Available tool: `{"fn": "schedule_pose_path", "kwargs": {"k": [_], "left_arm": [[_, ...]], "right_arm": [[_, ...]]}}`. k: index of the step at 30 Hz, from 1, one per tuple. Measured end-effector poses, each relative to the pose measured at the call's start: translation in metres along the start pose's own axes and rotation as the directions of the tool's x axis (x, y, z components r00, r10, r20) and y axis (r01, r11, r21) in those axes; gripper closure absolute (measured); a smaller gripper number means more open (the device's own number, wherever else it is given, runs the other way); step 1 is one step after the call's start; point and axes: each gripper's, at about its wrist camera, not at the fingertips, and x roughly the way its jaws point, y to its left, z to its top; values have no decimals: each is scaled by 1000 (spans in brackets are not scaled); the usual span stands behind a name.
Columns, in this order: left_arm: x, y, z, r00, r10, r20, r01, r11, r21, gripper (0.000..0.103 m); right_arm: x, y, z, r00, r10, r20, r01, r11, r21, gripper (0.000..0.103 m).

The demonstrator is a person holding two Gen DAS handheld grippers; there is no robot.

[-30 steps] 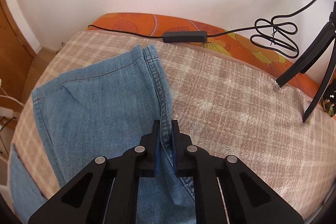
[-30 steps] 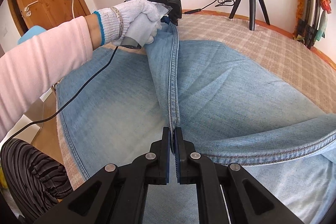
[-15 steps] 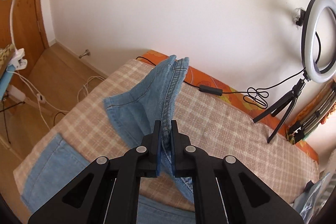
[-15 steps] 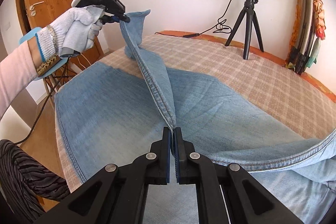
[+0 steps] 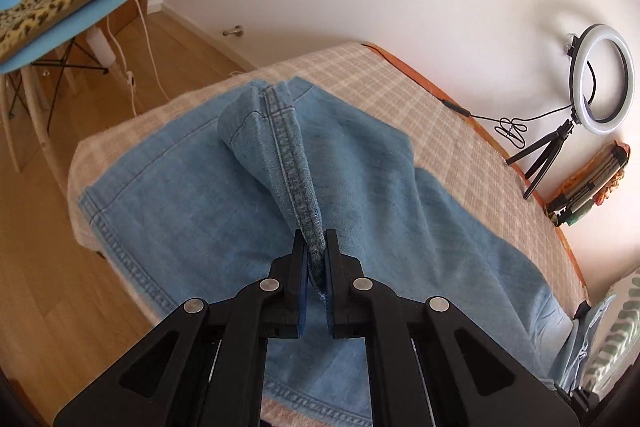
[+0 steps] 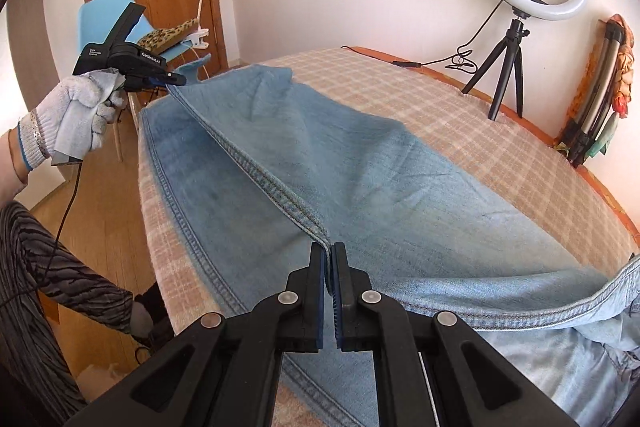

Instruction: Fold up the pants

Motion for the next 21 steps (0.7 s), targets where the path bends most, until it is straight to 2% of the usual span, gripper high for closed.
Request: {"fn": "schedule_pose_path", "kwargs": {"k": [3,6,9,11,12,13,15,16,17,18,21], "left_arm": [[5,15,-15,1000,-11,-24,11,1000,-3,97],[10,21,-15,999,-42,-28,41,999,-21,95],[7,31,-14,999,-50,-11,49,998,-32,90],[5,43,-11,998,-54,-7,54,998,-42,86],[4,50,-10,998,-55,-2,55,997,-55,76],[3,57,-9,998,-61,5,61,995,-73,70],[6,73,-6,997,-83,-1,82,991,-108,70],[8,80,-5,995,-96,-2,95,987,-132,70],[11,87,-3,994,-111,-3,109,982,-156,70],[13,93,-1,993,-120,0,118,978,-174,70],[17,105,2,988,-152,7,150,967,-204,70]], "right_arm": [[4,12,-10,999,0,-44,-2,999,-34,102],[9,21,-15,997,-18,-81,13,998,-64,102],[12,27,-12,991,-14,-129,2,996,-91,90],[10,28,-5,989,27,-144,-36,997,-62,69],[8,27,2,987,67,-143,-74,997,-39,68],[4,29,9,986,99,-132,-102,994,-22,68],[-5,34,26,986,136,-100,-138,990,-14,66],[-8,36,36,986,146,-79,-148,989,-17,61],[-9,39,47,986,157,-59,-159,987,-20,50],[-9,41,59,986,163,-46,-164,986,-22,47],[7,48,99,986,166,-33,-167,985,-43,45]]}}
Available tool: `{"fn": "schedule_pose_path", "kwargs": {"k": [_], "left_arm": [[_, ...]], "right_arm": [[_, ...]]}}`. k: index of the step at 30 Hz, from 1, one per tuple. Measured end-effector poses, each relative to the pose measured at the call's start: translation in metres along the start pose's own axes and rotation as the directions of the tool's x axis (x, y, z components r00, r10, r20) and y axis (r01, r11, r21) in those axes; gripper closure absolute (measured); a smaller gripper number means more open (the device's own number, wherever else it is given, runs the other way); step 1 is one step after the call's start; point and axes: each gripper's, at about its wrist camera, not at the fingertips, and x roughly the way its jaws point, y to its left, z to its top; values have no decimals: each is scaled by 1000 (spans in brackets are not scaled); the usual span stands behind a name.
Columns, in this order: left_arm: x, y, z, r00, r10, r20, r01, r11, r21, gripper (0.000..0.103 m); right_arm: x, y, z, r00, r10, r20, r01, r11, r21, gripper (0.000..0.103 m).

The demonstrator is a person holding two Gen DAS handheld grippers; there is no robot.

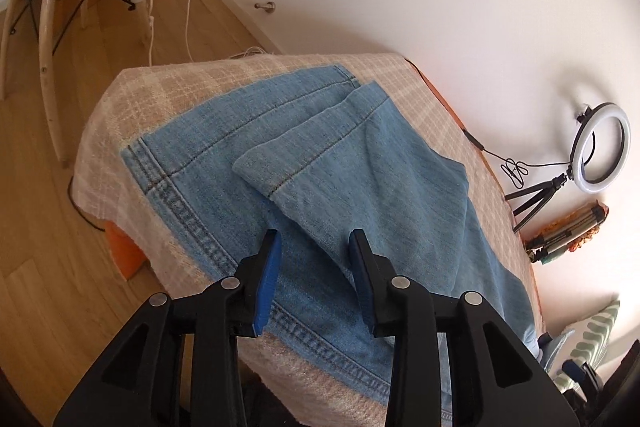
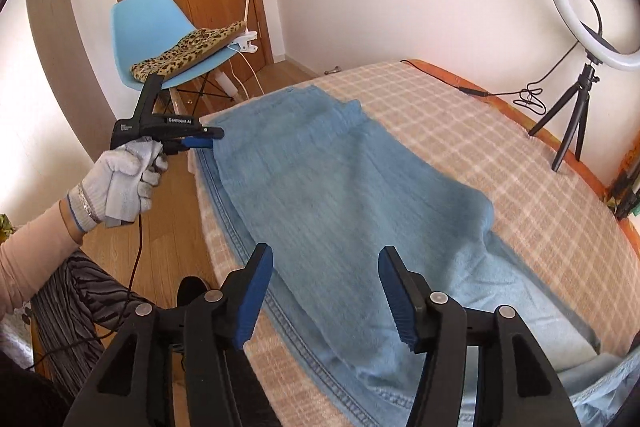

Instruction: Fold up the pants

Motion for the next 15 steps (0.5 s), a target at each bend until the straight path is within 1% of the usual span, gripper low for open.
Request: {"fn": "schedule_pose_path", "kwargs": {"k": [2,3,5,6,7,10,12,14,15], "left_arm": [[3,7,3,999,-44,-14,43,998,-40,70],[3,9,5,998,-56,-9,55,997,-48,70],[4,6,6,998,-62,-10,61,997,-40,70],[6,3,5,998,-63,-17,62,997,-34,70],[7,0,4,998,-58,-18,57,998,-31,70],[12,-10,4,999,-42,-22,42,999,2,70],[14,-14,4,999,-35,-24,36,999,22,70],[15,-19,3,1000,-1,-16,2,998,60,72],[15,-20,3,1000,7,-18,-6,998,63,73]], "right_arm": [[20,0,34,1000,16,7,-15,1000,-18,45],[32,-3,51,1000,26,7,-26,1000,-12,45],[61,-14,88,998,56,-3,-56,998,16,45],[77,-19,105,999,48,-7,-48,998,34,45],[95,-24,122,999,45,-20,-44,998,45,45],[148,-36,165,995,69,-73,-64,996,56,45],[181,-42,188,990,90,-110,-82,994,75,46],[210,-43,207,987,99,-124,-90,993,78,46],[223,-43,214,985,106,-135,-97,993,73,46]]}}
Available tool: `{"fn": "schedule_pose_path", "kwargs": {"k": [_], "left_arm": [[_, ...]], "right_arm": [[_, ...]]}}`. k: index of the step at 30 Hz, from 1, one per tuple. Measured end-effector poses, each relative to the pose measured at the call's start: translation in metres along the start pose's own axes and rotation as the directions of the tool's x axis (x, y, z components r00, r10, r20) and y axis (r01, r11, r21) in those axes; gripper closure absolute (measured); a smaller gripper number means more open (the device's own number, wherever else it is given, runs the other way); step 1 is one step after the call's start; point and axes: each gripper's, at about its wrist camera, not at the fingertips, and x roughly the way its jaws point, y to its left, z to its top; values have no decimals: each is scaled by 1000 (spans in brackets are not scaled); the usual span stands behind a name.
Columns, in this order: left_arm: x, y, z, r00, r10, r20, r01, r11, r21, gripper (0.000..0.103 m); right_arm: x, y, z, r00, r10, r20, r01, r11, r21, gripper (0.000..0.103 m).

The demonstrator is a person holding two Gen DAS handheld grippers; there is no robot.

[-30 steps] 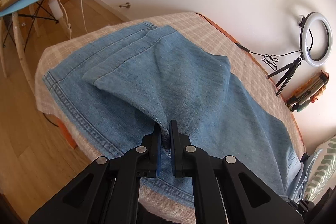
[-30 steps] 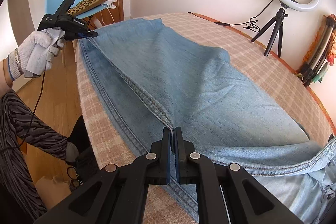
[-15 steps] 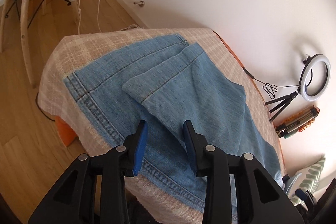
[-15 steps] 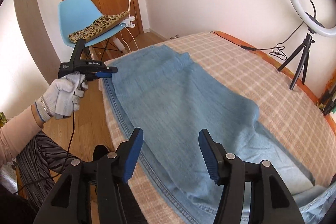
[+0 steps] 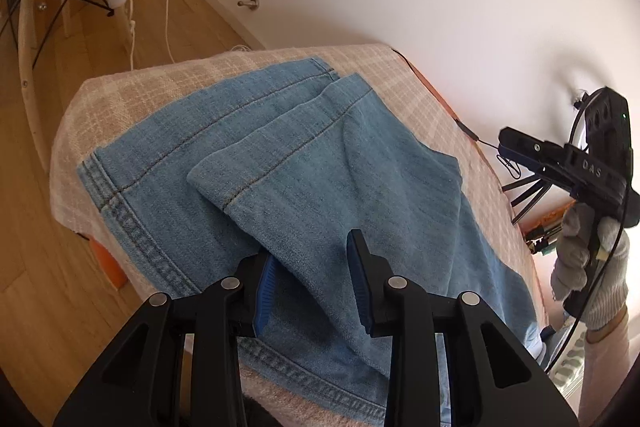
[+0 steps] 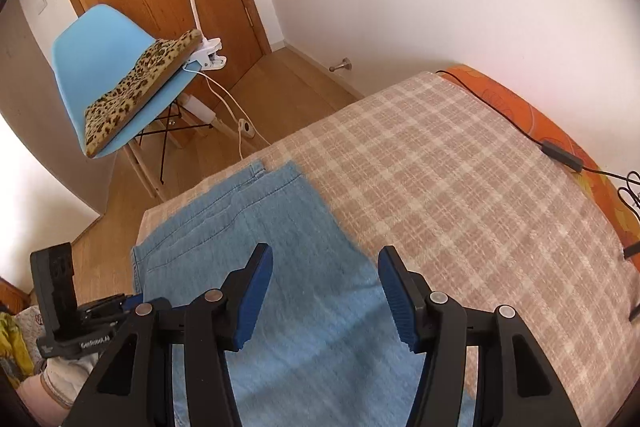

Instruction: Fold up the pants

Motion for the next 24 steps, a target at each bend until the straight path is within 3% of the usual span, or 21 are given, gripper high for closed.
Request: {"fn": "schedule_pose_path", "kwargs": {"k": [7,14,19,24], "left_arm": [[3,5,3,1000,-30,-8,30,999,-29,73],[5,11,10,1000,-21,9,21,998,-55,79],[8,24,14,999,-32,16,34,994,-103,90],[6,25,14,1000,-12,29,15,995,-99,94]], "right_arm": [[70,2,31,997,54,-57,-55,998,-24,47],[113,9,46,993,62,-99,-68,996,-62,47],[131,10,52,991,79,-108,-85,995,-53,48],[145,25,45,990,64,-129,-78,991,-112,66]]}}
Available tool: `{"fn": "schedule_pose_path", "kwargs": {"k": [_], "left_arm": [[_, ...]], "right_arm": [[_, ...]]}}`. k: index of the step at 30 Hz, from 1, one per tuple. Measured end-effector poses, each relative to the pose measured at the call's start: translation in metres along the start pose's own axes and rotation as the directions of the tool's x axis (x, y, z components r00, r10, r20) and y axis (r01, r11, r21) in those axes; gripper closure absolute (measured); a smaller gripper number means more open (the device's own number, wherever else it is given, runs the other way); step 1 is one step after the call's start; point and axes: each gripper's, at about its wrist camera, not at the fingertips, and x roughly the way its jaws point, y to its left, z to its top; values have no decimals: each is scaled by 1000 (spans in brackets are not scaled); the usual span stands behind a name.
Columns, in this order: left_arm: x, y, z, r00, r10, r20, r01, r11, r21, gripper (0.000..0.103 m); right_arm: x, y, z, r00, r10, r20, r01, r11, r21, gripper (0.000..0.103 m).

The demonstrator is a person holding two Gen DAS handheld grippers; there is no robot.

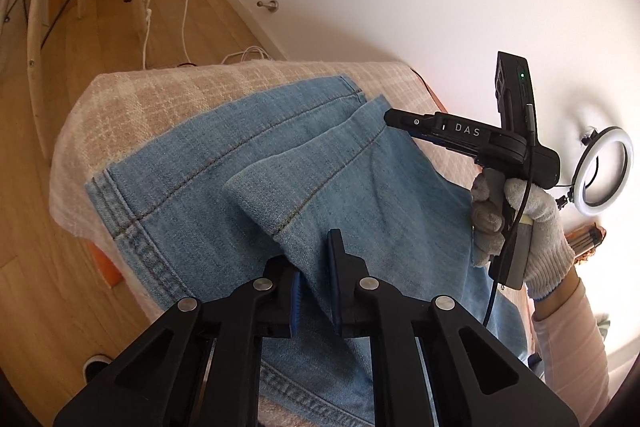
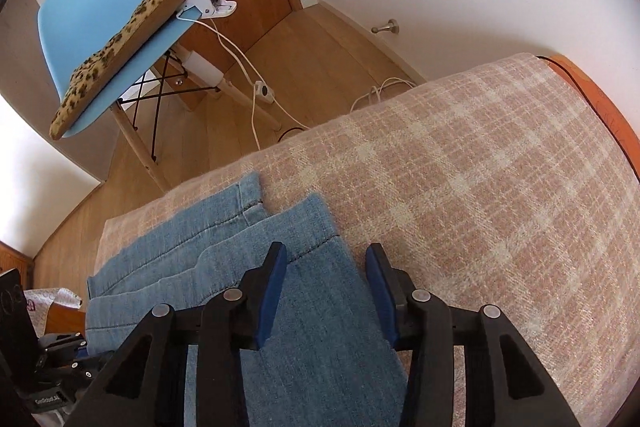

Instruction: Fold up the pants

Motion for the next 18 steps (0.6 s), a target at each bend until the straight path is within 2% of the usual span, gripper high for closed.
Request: {"fn": "schedule_pose_path", "kwargs": {"k": [2,4,11,14,18], "left_arm": [[0,0,-1,1000,4,7,-4,1000,3,95],[-2,1,-1,1000,12,16,-12,1000,6,96],[-17,-3,-5,996,39,75,-45,996,81,100],[-27,10,-2,995,36,95,-41,998,56,100],[-31,23,-4,996,15,88,-17,1000,23,100]], "right_arm": [[1,5,0,1000,-1,-3,1,1000,-17,85],[-4,6,1,999,-51,9,51,999,2,101],[-36,19,3,994,-48,102,50,999,-19,103],[-45,32,9,990,-46,131,50,998,-33,103],[-38,55,19,989,-69,132,79,994,-75,103]]}}
